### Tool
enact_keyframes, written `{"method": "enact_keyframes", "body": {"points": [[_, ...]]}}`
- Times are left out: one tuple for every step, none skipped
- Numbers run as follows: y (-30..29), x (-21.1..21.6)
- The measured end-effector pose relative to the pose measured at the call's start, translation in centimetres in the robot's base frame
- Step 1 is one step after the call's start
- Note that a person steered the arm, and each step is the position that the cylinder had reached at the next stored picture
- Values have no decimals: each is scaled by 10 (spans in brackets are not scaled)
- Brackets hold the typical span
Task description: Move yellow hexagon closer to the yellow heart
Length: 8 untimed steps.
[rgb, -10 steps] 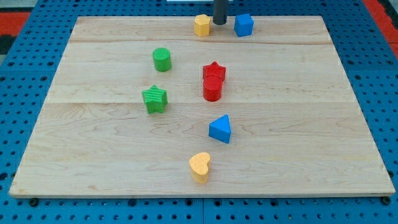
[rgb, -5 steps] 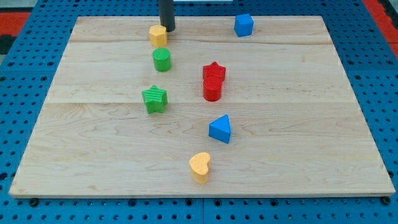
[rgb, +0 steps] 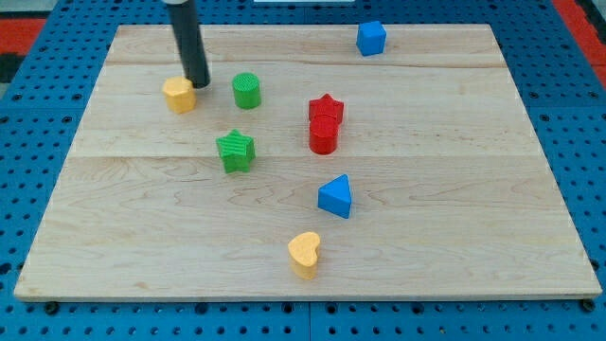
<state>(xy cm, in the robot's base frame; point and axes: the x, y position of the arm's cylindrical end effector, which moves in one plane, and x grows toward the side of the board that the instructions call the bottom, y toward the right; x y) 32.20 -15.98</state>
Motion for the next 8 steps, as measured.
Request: {"method": "enact_keyframes", "body": {"points": [[-13, 20], [-34, 31], [-50, 31], [-57, 31], [-58, 31], [-58, 31], [-56, 31], [-56, 48]]}}
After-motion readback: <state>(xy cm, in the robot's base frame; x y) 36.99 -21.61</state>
